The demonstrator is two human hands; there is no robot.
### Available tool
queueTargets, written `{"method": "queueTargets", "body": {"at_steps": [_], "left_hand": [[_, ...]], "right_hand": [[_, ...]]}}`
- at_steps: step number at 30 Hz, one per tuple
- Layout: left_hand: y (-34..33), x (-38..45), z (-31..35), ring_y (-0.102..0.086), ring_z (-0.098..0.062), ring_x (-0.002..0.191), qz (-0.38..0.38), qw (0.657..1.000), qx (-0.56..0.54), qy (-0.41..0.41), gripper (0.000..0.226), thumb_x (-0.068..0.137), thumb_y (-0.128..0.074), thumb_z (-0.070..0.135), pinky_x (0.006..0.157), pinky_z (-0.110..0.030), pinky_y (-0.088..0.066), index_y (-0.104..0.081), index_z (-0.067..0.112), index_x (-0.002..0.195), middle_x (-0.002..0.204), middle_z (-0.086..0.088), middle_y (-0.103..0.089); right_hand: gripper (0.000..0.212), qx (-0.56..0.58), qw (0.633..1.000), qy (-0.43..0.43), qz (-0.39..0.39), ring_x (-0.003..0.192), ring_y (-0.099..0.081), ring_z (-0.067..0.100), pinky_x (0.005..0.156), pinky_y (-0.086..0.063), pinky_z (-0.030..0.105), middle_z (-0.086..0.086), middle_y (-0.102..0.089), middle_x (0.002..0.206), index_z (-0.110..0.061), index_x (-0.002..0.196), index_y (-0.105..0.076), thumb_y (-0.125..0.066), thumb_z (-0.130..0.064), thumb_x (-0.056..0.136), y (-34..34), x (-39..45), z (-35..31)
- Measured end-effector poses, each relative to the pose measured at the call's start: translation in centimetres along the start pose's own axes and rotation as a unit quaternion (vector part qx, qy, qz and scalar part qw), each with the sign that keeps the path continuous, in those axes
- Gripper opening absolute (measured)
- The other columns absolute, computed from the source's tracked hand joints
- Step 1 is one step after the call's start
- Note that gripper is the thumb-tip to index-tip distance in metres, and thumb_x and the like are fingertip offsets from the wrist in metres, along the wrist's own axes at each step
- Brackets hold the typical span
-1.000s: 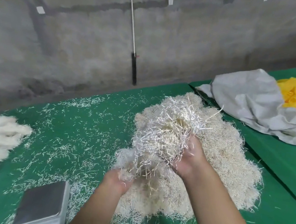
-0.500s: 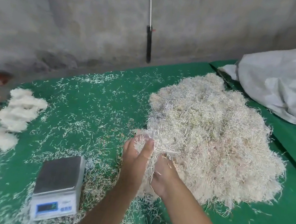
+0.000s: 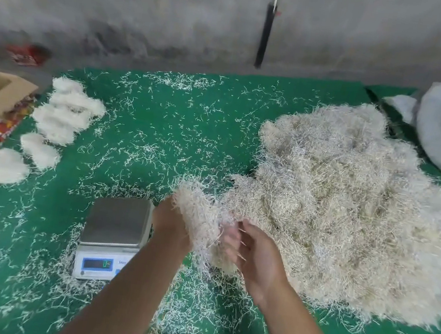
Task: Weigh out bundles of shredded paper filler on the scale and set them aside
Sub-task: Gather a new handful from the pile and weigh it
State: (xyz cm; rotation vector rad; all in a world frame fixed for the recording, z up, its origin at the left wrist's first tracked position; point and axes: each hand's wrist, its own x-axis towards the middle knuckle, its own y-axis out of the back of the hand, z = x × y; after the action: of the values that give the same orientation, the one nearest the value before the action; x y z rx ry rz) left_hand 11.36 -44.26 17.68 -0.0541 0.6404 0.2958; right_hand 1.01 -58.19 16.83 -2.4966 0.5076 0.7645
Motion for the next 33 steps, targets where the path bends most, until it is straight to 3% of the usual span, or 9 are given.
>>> {"method": "queueTargets", "body": {"at_steps": [5, 9, 11, 15, 19, 22, 27, 32, 33], "left_hand": [[-0.6, 0.5, 1.5, -0.043, -0.042, 0.143, -0.054, 0.994, -0.055, 0.078, 0.051, 0.108, -0.039, 0.029, 0.119, -0.054, -0.033, -0.046, -0.001, 0.148, 0.153, -0.026, -0.045], [-1.3, -3.0, -1.7, -0.065, -0.009, 0.084, -0.107, 0.945, 0.177, -0.252, 0.039, 0.1, -0.05, 0.02, 0.072, -0.042, -0.057, -0.059, 0.002, 0.133, 0.094, 0.002, -0.068], [-0.1, -2.2, -3.3, -0.058, -0.008, 0.109, -0.095, 0.849, 0.325, -0.405, 0.038, 0.097, -0.049, 0.023, 0.096, -0.038, -0.053, -0.067, 0.016, 0.13, 0.116, 0.012, -0.062], [0.4, -0.1, -2.9, -0.051, -0.004, 0.112, -0.134, 0.859, 0.334, -0.364, 0.029, 0.099, -0.051, 0.01, 0.094, -0.025, -0.045, -0.068, 0.018, 0.122, 0.128, 0.004, -0.056], [-0.5, -1.9, -2.9, -0.063, -0.014, 0.087, -0.192, 0.846, 0.355, -0.348, 0.018, 0.105, -0.047, 0.014, 0.074, -0.034, -0.058, -0.062, 0.016, 0.116, 0.101, 0.002, -0.063], [0.2, -4.8, -3.5, -0.063, -0.003, 0.099, -0.256, 0.834, 0.334, -0.358, 0.023, 0.105, -0.049, 0.028, 0.066, -0.012, -0.05, -0.049, 0.031, 0.128, 0.118, 0.019, -0.053], [3.3, -7.1, -2.9, -0.054, 0.027, 0.104, -0.453, 0.851, 0.203, -0.168, 0.041, 0.096, -0.053, 0.065, 0.089, -0.015, -0.044, -0.047, 0.059, 0.136, 0.121, 0.05, -0.051], [5.7, -2.5, -0.3, -0.069, -0.038, 0.112, -0.318, 0.92, -0.083, 0.212, 0.051, 0.102, -0.053, 0.055, 0.094, -0.062, -0.055, -0.066, 0.011, 0.124, 0.121, -0.018, -0.072], [6.2, -2.4, -0.1, -0.065, -0.044, 0.117, -0.348, 0.888, -0.099, 0.283, 0.062, 0.101, -0.048, 0.061, 0.099, -0.068, -0.05, -0.064, 0.008, 0.128, 0.124, -0.024, -0.07]], "right_hand": [[0.063, 0.135, 0.982, -0.127, 0.032, 0.099, -0.072, 0.029, 0.098, -0.055, 0.05, 0.016, -0.073, 0.106, -0.008, 0.122, -0.068, -0.061, -0.063, 0.093, -2.5, -0.7, 2.5], [0.055, 0.298, 0.948, -0.083, -0.068, 0.106, -0.07, 0.036, 0.094, -0.057, 0.045, 0.021, -0.069, 0.119, -0.009, 0.128, -0.069, -0.058, -0.053, 0.099, -6.1, -0.6, 0.4], [0.076, 0.267, 0.962, -0.055, -0.03, 0.121, -0.063, 0.037, 0.104, -0.05, 0.049, 0.021, -0.063, 0.133, -0.018, 0.142, -0.06, -0.057, -0.073, 0.09, -7.0, -1.3, -1.1], [0.098, 0.115, 0.991, 0.029, 0.062, 0.159, -0.018, 0.022, 0.123, -0.015, 0.062, -0.009, -0.021, 0.172, -0.047, 0.159, -0.031, -0.046, -0.099, 0.077, -7.7, -1.7, -0.5], [0.071, 0.044, 0.993, 0.054, 0.095, 0.104, -0.075, 0.007, 0.083, -0.062, 0.038, 0.006, -0.071, 0.133, -0.031, 0.129, -0.062, -0.068, -0.082, 0.081, -7.8, -1.7, 0.4], [0.049, 0.064, 0.984, 0.025, 0.163, 0.081, -0.079, 0.021, 0.066, -0.062, 0.038, 0.015, -0.078, 0.096, -0.01, 0.113, -0.07, -0.066, -0.056, 0.099, -5.6, -0.7, 0.9], [0.018, -0.007, 0.971, -0.014, 0.238, 0.066, -0.057, 0.018, 0.063, -0.057, 0.031, 0.01, -0.049, 0.084, -0.015, 0.089, -0.055, -0.048, -0.017, 0.106, -4.0, -0.6, -1.4], [0.028, 0.074, 0.982, 0.077, 0.155, 0.123, -0.034, 0.032, 0.109, -0.044, 0.069, 0.015, -0.051, 0.1, -0.016, 0.13, -0.058, -0.044, -0.02, 0.107, -8.2, -2.8, -2.5], [0.02, 0.057, 0.987, 0.104, 0.108, 0.081, -0.048, 0.031, 0.109, -0.045, 0.069, 0.012, -0.055, 0.093, -0.013, 0.102, -0.063, -0.048, -0.025, 0.105, -9.6, -3.4, -2.0]]}}
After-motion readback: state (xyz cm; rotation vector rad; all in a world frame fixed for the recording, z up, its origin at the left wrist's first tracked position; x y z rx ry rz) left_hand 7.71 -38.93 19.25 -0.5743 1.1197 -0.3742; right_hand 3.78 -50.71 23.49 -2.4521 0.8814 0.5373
